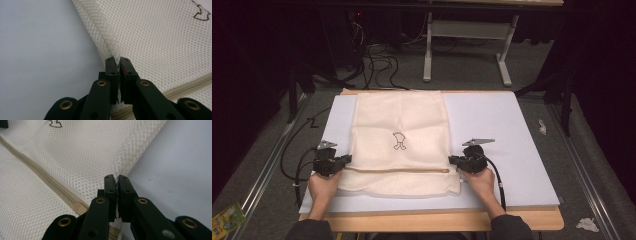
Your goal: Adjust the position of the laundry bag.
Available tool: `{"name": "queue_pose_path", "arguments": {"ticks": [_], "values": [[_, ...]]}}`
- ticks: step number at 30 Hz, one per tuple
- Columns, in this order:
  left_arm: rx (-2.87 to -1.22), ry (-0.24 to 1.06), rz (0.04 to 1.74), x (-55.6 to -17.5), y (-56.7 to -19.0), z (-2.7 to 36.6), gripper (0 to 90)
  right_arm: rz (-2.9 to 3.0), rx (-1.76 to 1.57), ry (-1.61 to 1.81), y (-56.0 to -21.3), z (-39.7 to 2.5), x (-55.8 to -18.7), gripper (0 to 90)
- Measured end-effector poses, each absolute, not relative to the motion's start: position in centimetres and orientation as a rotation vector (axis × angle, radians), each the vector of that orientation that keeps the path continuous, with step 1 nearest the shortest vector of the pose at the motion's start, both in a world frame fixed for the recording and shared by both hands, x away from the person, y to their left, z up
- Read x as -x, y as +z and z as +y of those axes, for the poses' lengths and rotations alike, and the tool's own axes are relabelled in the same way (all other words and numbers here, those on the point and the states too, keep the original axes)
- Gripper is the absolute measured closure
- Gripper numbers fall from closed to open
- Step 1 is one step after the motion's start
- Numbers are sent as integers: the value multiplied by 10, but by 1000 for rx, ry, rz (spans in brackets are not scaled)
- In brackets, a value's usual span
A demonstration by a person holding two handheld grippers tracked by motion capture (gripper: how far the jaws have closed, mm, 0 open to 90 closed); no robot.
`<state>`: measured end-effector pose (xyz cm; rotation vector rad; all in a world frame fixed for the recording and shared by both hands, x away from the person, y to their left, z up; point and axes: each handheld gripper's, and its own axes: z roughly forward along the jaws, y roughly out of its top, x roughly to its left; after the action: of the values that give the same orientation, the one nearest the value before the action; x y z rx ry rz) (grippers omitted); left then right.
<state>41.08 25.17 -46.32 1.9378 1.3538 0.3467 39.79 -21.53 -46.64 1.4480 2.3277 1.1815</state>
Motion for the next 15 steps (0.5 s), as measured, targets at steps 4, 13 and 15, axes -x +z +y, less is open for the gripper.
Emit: {"name": "queue_pose_path", "arguments": {"ticks": [4,13,15], "values": [[-1944,341,1332,-412,-461,246,867,2314,-1446,1172,-464,-221,-397,882],[-1929,331,1300,-415,-455,233,868,2282,-1455,1175,-460,-233,-395,884],[-1930,327,1291,-416,-454,229,868,2272,-1457,1176,-459,-238,-394,884]]}}
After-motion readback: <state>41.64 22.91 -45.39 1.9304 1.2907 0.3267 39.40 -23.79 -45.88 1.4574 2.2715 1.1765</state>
